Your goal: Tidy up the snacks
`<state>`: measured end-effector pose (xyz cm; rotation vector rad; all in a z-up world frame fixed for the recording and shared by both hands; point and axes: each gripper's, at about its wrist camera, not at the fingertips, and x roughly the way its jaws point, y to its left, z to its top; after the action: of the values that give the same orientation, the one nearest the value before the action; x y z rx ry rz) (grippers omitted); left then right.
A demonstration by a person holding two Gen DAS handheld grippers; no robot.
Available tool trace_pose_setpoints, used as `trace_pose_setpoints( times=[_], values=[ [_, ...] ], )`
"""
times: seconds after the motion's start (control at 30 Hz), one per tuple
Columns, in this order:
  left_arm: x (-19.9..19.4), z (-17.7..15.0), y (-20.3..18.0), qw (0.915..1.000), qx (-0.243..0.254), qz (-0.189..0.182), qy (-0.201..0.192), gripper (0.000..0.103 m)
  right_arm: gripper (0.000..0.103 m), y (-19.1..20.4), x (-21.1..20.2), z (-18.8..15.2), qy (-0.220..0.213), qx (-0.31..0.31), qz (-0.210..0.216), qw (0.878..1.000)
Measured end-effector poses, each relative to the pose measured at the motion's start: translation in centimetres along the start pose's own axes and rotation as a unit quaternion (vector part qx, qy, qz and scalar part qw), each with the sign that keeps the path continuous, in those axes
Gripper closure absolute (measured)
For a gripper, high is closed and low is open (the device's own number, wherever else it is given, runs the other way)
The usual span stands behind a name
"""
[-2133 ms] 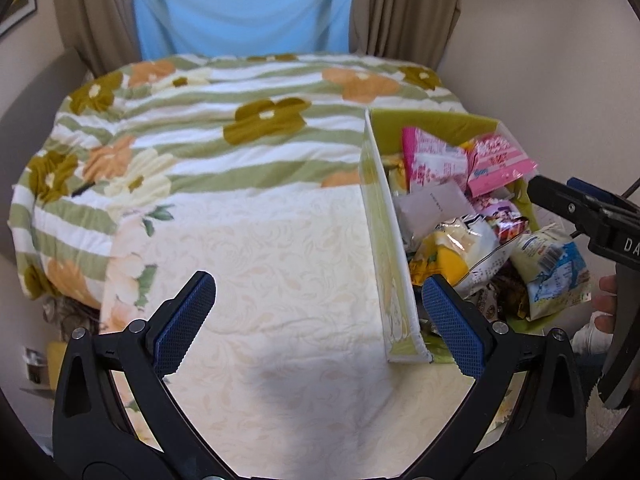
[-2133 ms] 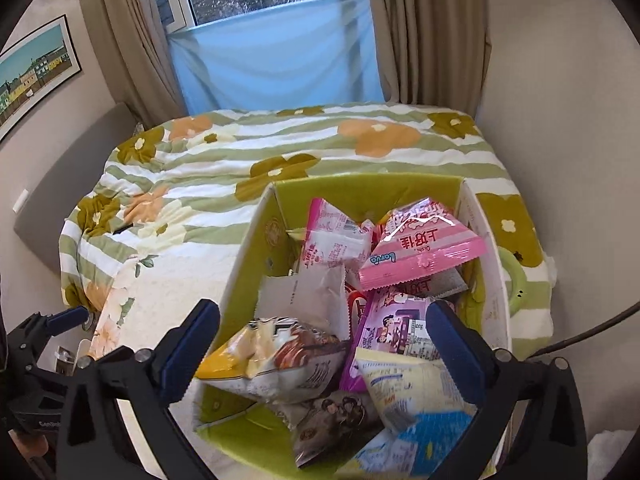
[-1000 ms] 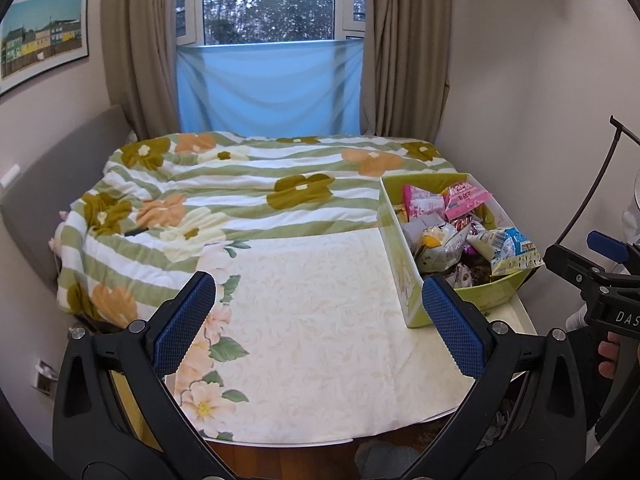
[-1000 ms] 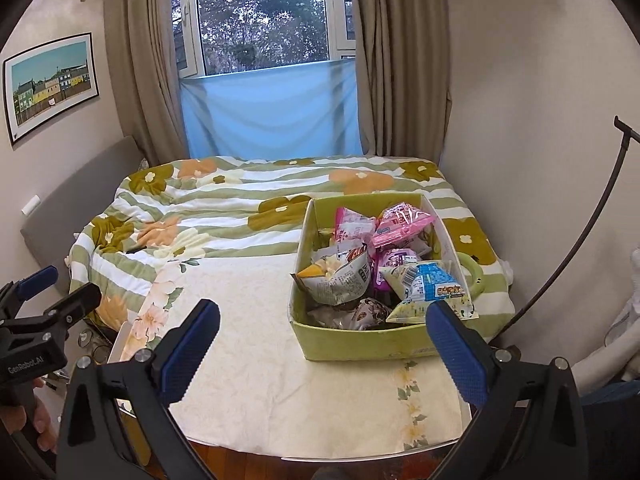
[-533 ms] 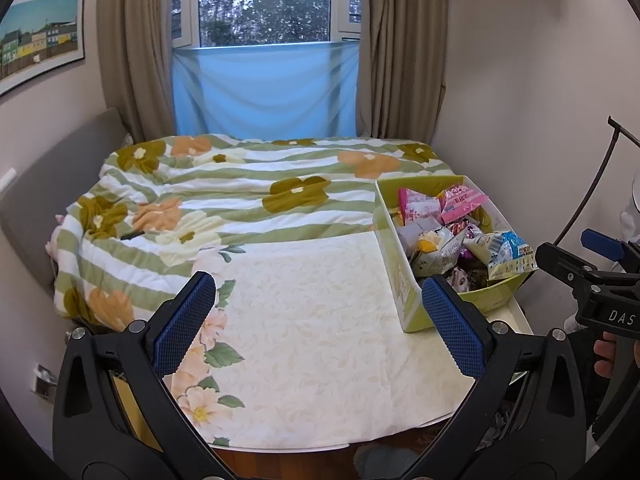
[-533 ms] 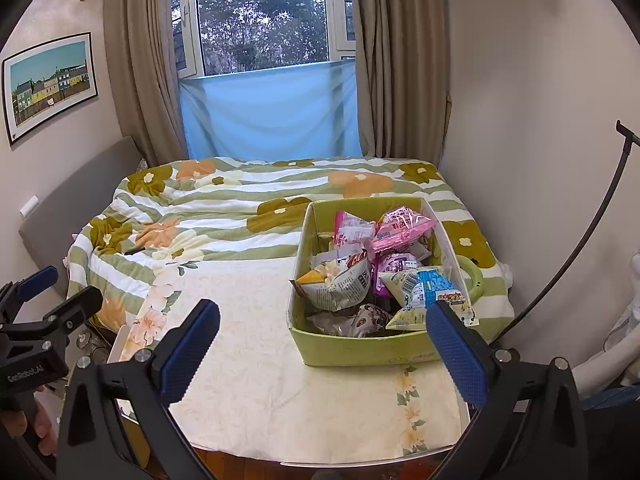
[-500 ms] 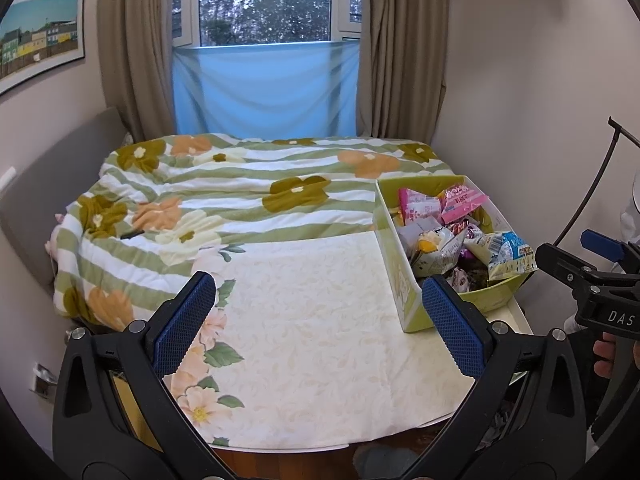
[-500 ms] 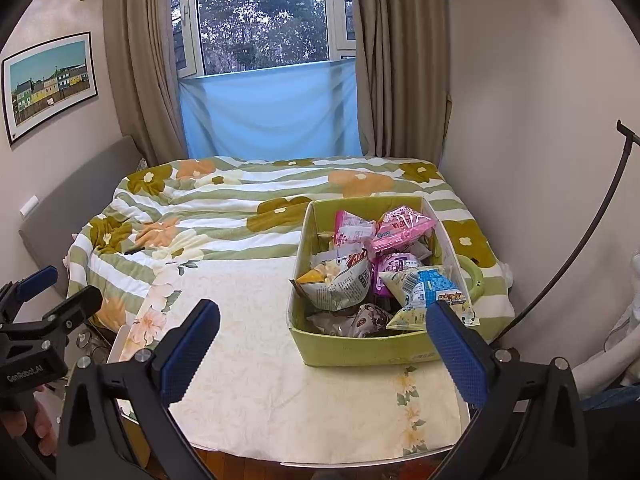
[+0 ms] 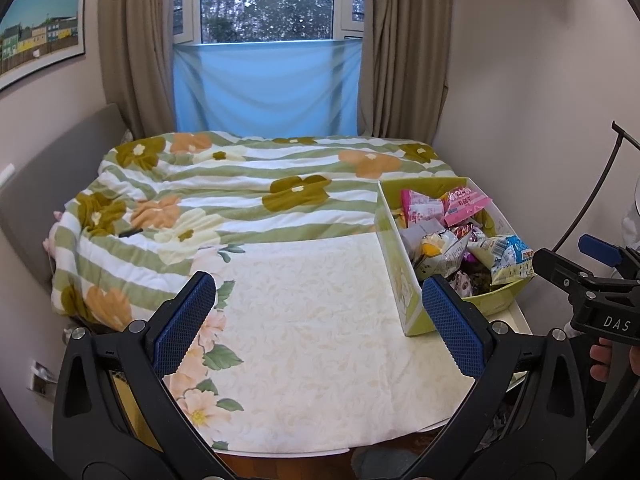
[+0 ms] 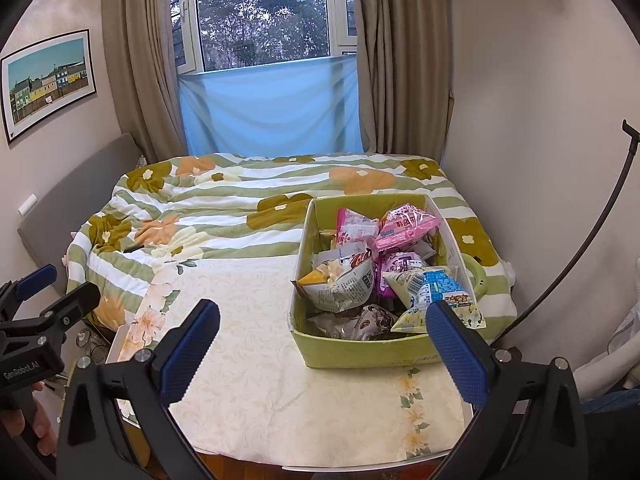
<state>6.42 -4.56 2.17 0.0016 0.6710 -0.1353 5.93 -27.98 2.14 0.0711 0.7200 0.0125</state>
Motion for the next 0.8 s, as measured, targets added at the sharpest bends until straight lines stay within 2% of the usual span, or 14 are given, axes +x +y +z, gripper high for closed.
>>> trace_pose_setpoints(
  times=[0.4,0.8],
  values=[
    [0.2,0.0,-0.3,1.0000,0.005,0.004,-0.001,0.000,0.000,0.2,0.2,0.0,-0.001,-0.001,0.000,1.000],
    [-0.8,-0.2,-1.2,0.9995,0.024,0.006,-0.022,0.000,0.000,0.5,0.6,0.1,-0.002,-0.002,-0.002,1.000]
  ],
)
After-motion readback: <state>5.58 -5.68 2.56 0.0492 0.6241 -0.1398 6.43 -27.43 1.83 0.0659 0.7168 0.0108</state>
